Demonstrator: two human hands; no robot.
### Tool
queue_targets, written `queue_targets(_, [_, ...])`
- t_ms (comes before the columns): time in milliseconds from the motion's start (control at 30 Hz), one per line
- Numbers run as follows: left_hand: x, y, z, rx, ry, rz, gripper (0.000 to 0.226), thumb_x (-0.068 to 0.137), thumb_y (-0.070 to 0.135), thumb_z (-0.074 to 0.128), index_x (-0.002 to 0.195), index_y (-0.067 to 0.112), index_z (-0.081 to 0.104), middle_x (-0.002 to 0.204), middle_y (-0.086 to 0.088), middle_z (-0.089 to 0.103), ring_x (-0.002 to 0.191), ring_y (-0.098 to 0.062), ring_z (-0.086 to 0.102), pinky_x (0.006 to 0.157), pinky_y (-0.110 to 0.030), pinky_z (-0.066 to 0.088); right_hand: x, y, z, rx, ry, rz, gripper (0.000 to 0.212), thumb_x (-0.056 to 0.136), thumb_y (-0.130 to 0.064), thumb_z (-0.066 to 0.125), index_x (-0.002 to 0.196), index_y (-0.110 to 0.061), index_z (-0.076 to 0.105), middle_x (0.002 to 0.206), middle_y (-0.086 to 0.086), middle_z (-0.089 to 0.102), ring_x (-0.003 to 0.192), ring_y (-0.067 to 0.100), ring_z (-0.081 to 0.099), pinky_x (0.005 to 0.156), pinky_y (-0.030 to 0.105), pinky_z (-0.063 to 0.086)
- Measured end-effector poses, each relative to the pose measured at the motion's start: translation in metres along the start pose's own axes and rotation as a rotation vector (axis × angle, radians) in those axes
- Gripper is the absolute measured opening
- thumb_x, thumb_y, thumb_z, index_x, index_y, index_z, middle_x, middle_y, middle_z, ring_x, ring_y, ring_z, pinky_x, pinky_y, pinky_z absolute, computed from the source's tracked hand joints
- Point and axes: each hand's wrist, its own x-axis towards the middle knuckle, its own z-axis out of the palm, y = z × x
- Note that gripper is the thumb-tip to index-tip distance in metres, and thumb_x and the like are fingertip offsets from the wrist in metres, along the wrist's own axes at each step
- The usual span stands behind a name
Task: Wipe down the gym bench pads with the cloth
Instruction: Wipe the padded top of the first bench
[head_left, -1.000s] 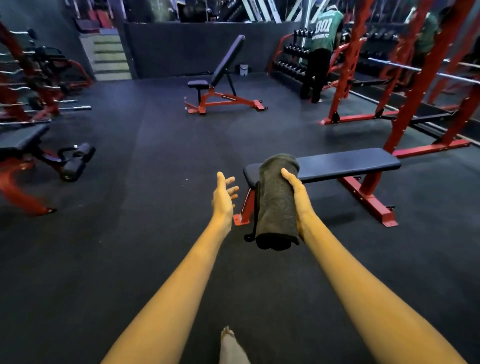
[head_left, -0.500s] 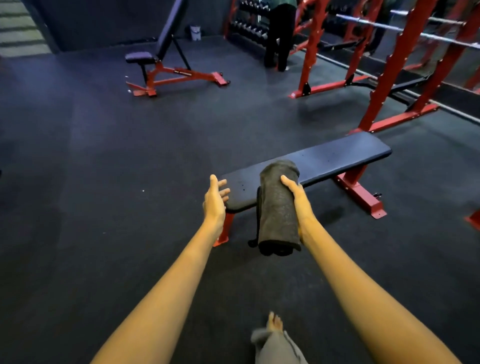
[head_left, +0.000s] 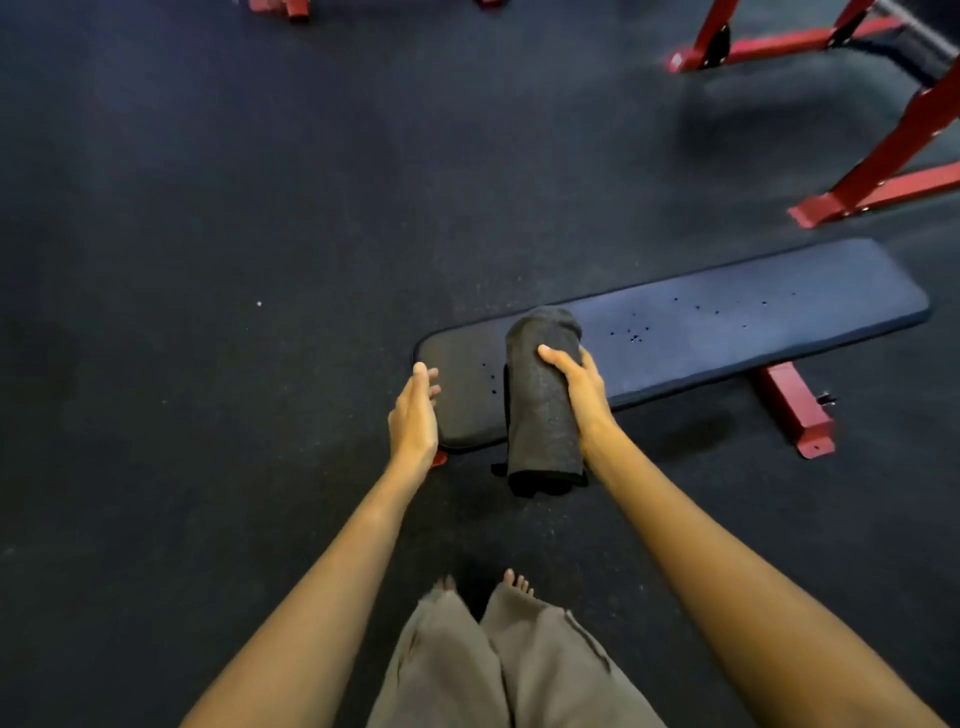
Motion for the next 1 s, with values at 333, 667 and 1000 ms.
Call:
queue_targets(333, [0.16,-0.059,0.015,0.281,-0.099,0.031,0.042,0.102,0.039,0.03,0.132,0.018,0.051,0.12,0.003,0.058,0.108,-0.005,0.052,0.092,-0.017,0.039,0.148,0.053,0.068,-0.948,-0.135,-0.447,0.087,0.088,-0.037,0.065,0.151,-0.042,0.005,0.151,0.005,0.026,0.128,0.019,0.038,0.101,0.042,0.038])
queue_targets(667, [0.231,-0.174,-0.002,0.846,-0.387,0.199,0.064,0.101,0.035,0.034,0.149,0.014,-0.004,0.157,-0.001,-0.011,0.143,-0.01,-0.01,0.117,-0.033,-0.003,0.23,0.19,0.077,-1.68,-0.144,-0.492,0.074,0.091,-0.063,0.032,0.153,-0.034,0.003,0.161,0.011,0.004,0.142,0.05,0.009,0.1,0.077,0.014])
queue_targets(1000, [0.239,-0.192,0.021,1.14,-0.495,0.316,0.086,0.088,0.055,0.032,0.142,0.012,-0.02,0.149,-0.002,-0.029,0.139,-0.017,-0.026,0.112,-0.028,-0.015,0.262,0.161,0.037,-1.56,0.265,-0.412,0.068,0.089,-0.05,0.039,0.152,-0.035,0.017,0.159,0.012,0.018,0.123,0.05,0.039,0.087,0.066,0.04])
